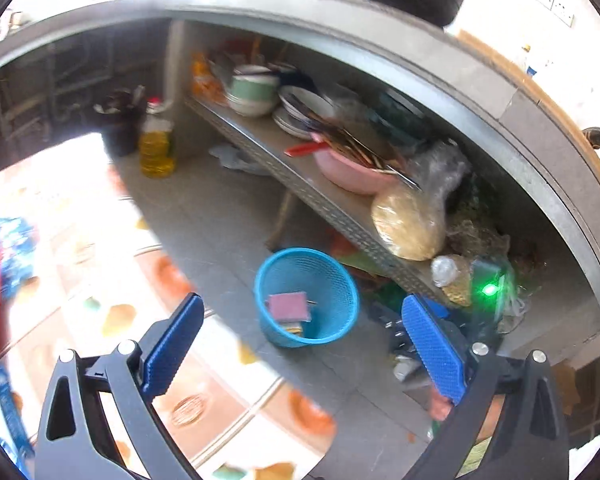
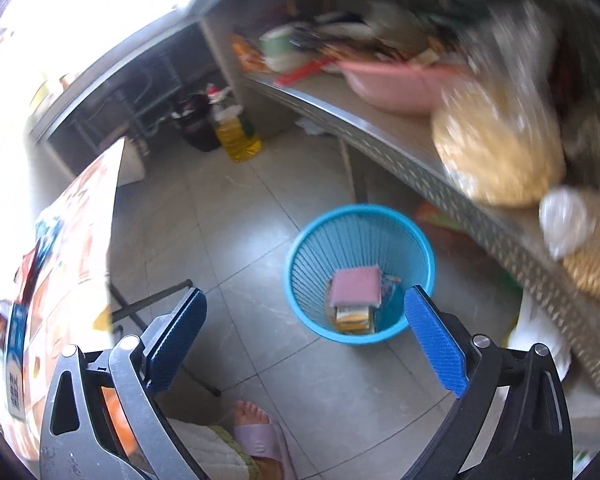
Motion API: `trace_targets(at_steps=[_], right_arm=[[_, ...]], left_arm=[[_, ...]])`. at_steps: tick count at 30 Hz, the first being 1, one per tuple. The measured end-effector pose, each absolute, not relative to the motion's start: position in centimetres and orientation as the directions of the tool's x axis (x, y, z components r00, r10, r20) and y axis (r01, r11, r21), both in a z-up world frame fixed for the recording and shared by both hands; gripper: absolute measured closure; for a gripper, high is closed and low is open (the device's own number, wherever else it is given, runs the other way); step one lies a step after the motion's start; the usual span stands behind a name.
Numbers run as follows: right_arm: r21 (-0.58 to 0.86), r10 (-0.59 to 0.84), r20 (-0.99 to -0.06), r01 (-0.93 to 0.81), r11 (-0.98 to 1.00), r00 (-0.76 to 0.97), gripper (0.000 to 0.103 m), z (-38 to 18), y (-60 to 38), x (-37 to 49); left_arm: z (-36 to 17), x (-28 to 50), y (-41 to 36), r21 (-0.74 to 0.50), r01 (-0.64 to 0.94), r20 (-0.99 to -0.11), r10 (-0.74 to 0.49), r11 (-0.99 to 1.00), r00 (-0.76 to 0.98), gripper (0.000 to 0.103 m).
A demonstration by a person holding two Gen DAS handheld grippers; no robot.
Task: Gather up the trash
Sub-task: 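Move both tools back toward the table items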
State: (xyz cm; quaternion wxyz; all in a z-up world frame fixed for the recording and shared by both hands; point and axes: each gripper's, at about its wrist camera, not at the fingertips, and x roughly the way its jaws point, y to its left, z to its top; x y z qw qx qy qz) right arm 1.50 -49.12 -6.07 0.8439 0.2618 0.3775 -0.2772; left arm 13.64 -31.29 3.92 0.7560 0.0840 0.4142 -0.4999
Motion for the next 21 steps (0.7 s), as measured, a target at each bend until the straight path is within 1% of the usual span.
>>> trace_targets(at_steps=[5, 12, 16, 21], right_arm=[[0.177, -0.277, -0.765, 0.603, 0.777, 0.581, 0.008, -2.6, -46.1, 3.1], [0.085, -0.309, -0.765, 0.564, 0.822, 0.566, 0.008, 1.2, -42.2, 5.8], [-0.018, -0.358, -0.733, 0.509, 0.861, 0.579, 0.008, 3.9, -39.0, 7.8], [-0.028, -0.337, -0.684, 0.439, 0.898, 0.647, 0.008, 6.3, -36.1, 10.4]], left_arm=[[4.9, 13.4, -26.2, -0.262, 0.810, -0.691, -0.688, 0.525, 0.222, 0.006], [6.6, 13.0, -19.5, -0.234, 0.768, -0.676, -0.667, 0.597, 0.313, 0.006], [7.7, 13.0, -14.6, -0.231, 0.724, -0.658, -0.653, 0.650, 0.376, 0.006], [8.5, 13.5, -8.3, -0.230, 0.637, -0.649, -0.604, 0.735, 0.463, 0.006]])
